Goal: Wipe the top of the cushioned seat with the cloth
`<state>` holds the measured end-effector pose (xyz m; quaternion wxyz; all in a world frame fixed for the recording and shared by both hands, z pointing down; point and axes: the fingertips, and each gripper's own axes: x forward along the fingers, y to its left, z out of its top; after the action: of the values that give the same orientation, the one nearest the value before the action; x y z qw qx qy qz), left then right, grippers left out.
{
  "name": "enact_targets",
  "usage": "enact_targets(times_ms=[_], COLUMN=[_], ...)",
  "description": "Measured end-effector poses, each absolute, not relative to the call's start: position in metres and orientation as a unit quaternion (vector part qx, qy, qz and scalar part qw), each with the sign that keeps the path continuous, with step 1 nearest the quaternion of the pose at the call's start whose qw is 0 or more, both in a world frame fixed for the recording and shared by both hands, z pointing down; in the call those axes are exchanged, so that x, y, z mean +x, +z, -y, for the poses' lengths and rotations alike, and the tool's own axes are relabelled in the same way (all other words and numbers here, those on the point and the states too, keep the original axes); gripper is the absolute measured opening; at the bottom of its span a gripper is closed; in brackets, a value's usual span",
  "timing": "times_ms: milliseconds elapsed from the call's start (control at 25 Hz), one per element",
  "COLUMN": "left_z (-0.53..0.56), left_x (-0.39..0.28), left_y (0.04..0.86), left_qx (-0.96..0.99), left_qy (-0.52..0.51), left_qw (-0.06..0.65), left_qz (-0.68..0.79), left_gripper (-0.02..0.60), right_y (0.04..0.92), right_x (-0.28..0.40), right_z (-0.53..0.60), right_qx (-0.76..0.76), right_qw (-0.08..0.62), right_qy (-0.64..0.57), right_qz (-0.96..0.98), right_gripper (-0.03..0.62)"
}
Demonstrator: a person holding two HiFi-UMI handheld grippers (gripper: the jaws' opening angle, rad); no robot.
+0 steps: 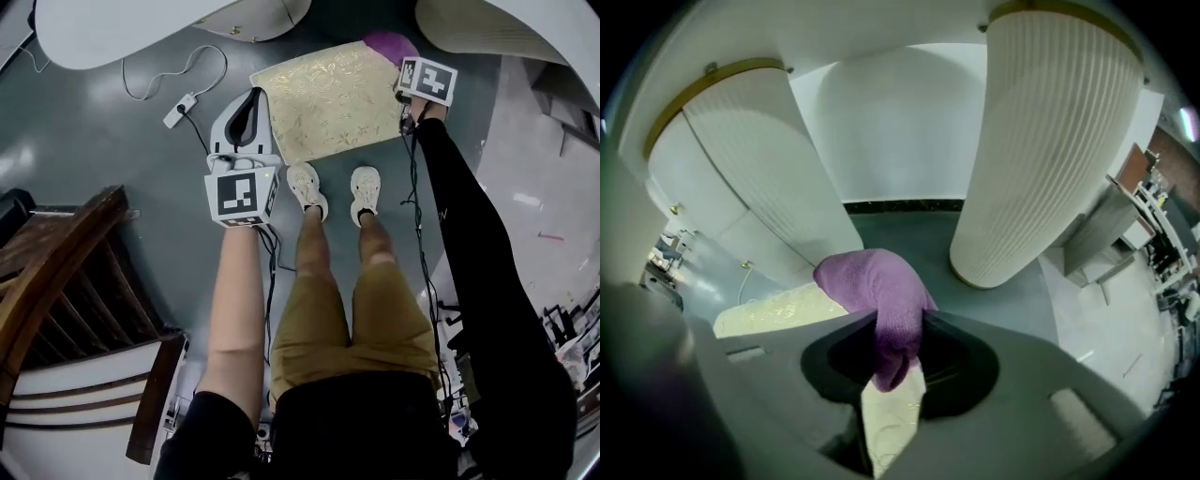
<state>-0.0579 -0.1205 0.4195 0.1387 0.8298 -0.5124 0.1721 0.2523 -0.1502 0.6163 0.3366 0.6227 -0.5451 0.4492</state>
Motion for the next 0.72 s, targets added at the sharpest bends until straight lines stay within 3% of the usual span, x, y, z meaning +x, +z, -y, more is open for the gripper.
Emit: enact_targets(times_ms=[320,720], left_z=[0.121,0.105], left_x=[-0.066,-0.127], left_y=[0.419,0.426], left_qx=[0.818,0.796], left_qy=[0.17,0.171], left_qw=[0.143,0.156], left_qz=[0.53,0.559], left_gripper=[0.008,0.008], right_y=[0.606,0.563], right_x=[0.266,0.061], right_z=[0.149,0.14], right_qx=[0.638,0.515], right_qw=[0.307,0.275], right_qy=[0.456,0.433], right_qz=[0.539,0.687], right_gripper=[0.086,0.086])
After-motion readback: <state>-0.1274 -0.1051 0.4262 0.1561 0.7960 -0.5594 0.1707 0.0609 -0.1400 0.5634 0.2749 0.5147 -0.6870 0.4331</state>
